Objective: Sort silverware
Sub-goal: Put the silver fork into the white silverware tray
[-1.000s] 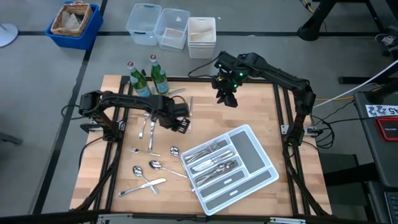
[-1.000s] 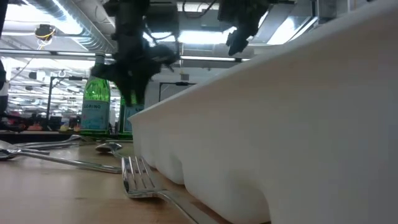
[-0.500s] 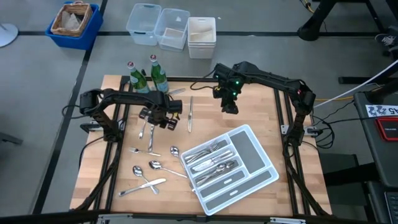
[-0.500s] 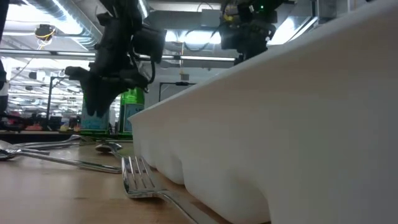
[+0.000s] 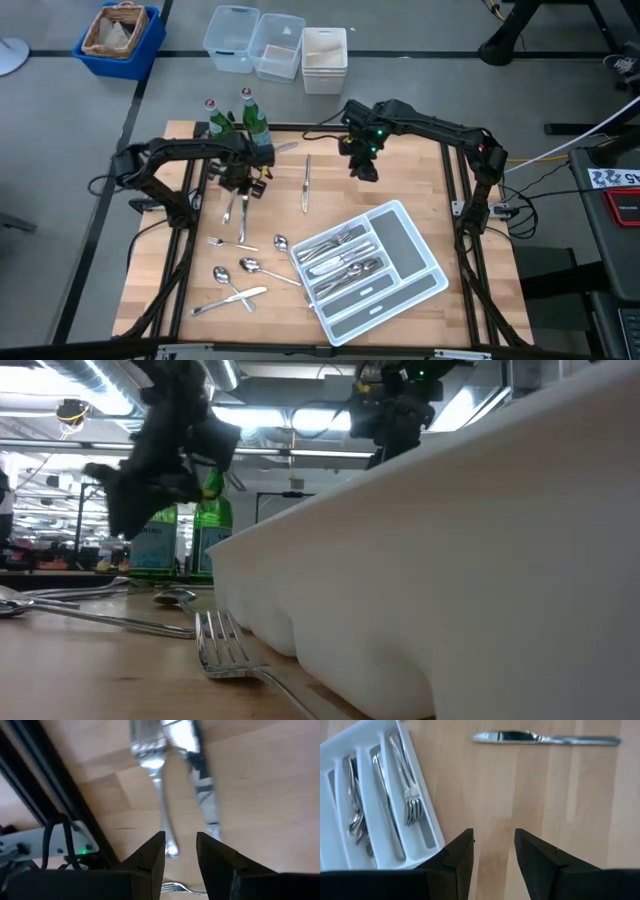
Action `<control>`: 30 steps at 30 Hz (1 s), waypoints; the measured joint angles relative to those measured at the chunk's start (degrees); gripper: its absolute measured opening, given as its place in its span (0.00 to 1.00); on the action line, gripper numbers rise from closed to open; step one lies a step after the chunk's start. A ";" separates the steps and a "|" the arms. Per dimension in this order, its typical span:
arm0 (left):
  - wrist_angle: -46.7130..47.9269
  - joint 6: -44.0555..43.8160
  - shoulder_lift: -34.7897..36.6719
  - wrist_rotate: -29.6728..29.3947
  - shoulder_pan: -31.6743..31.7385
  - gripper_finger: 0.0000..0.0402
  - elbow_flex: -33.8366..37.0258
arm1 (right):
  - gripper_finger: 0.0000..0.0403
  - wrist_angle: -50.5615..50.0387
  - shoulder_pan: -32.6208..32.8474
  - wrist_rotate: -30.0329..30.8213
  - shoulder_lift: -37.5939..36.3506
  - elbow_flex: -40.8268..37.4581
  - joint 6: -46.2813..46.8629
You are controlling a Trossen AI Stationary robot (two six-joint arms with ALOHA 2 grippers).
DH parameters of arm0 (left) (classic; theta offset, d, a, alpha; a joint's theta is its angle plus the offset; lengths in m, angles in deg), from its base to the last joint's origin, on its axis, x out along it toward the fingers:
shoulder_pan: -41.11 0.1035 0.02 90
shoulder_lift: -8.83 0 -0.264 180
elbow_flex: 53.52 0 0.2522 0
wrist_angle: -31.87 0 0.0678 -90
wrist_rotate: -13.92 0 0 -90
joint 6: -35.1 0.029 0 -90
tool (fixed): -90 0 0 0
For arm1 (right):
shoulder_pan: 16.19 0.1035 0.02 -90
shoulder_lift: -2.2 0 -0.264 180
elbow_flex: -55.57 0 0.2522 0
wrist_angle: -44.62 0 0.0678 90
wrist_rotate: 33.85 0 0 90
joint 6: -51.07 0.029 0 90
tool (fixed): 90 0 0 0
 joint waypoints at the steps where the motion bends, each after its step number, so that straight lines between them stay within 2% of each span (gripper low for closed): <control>1: -0.69 -0.69 1.11 -0.02 0.59 0.25 1.71 | 0.36 0.63 0.00 -0.01 0.00 0.00 0.25; 7: -11.28 -2.64 6.82 -0.02 2.26 0.25 10.85 | 0.36 3.60 0.00 -0.02 -0.02 0.00 1.57; 12: -17.42 -2.81 7.63 -1.44 2.29 0.25 15.85 | 0.36 4.97 0.00 -0.01 -0.02 0.00 1.58; 18: -21.67 -4.68 7.45 -5.59 2.29 0.25 20.09 | 0.36 5.96 0.00 -0.03 -0.02 0.00 1.57; 24: -28.34 -4.33 7.47 -6.82 2.29 0.25 22.70 | 0.36 6.12 0.00 -0.03 -0.02 0.00 1.57; 30: -29.76 -6.07 7.67 -8.17 2.45 0.25 23.88 | 0.36 6.14 0.00 -0.03 -0.02 0.00 1.57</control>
